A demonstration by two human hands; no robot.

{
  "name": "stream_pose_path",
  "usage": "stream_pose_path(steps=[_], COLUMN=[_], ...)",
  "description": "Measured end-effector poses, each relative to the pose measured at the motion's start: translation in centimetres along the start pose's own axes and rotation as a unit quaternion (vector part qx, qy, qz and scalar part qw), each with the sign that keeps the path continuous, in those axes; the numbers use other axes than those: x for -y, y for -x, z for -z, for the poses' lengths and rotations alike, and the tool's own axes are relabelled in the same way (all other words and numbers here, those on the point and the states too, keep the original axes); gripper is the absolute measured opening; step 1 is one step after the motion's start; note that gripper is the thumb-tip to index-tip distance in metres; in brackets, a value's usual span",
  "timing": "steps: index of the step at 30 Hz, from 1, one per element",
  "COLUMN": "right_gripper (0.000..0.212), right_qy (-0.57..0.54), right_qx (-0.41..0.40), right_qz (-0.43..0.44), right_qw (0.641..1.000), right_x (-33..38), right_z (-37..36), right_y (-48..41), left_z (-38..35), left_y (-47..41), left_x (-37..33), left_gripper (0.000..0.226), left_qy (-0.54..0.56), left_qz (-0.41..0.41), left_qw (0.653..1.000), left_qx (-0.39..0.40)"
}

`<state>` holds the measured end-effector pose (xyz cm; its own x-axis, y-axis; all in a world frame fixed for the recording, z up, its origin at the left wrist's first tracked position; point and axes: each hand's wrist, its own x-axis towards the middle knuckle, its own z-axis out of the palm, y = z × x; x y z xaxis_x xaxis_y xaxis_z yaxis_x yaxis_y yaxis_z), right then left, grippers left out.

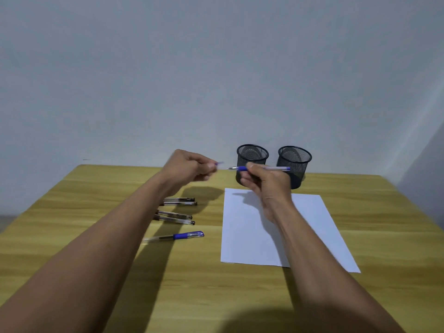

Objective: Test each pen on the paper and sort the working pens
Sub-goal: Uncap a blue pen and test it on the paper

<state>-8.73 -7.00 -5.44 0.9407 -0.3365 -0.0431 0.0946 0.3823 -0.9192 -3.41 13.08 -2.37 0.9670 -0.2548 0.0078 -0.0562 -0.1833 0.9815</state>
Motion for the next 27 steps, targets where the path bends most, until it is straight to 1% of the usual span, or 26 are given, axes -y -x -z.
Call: stream_pose_path(steps=[2,5,7,11,15,19,22,25,27], right_gripper=[0.011,0.008,0.007,0.011,0.015,0.013,0.011,0.011,0.009], right_qy=[0.04,0.094,0.108,0.119,0.128,0.128,0.131,0.131,0.124], right_qx=[-0.012,0.012,0.012,-0.002,-0.005,-0.001,0.004,0.005,0.008], right_qz=[0.018,0.022,0.015,0.0,-0.007,-0.006,-0.003,-0.003,-0.002], right_qw=[0.999,0.995,0.994,0.993,0.992,0.992,0.991,0.991,0.992], right_x=[0.1,-1.1,-2.0,-3.0,-3.8,-3.8,-3.7,-3.7,-3.7], right_z=[1.8,2.6,2.0,2.1,3.2,4.1,4.5,4.7,4.8], right_y=[-0.5,-0.3,-0.1,-0.5,-0.7,-0.6,-0.7,-0.7,-0.7], left_z=[1.7,1.4,-0.2,-3.0,-5.1,-6.4,-7.3,-7.3,-6.6], left_y=[-0.2,-0.8,-1.9,-3.9,-5.4,-6.1,-6.1,-5.8,-5.1], left_x=[0.7,1.5,1.9,2.9,4.5,5.7,5.9,5.8,5.6], left_gripper=[0.01,0.013,0.014,0.013,0.013,0.01,0.011,0.021,0.022], left_qy=[0.002,-0.076,-0.127,-0.237,-0.298,-0.332,-0.329,-0.321,-0.334], left_qz=[0.006,0.01,0.004,-0.026,-0.034,-0.029,-0.032,-0.035,-0.036], left_qw=[0.999,0.996,0.991,0.969,0.951,0.94,0.941,0.944,0.939], left_qx=[-0.043,-0.036,-0.03,-0.07,-0.079,-0.081,-0.069,-0.068,-0.069])
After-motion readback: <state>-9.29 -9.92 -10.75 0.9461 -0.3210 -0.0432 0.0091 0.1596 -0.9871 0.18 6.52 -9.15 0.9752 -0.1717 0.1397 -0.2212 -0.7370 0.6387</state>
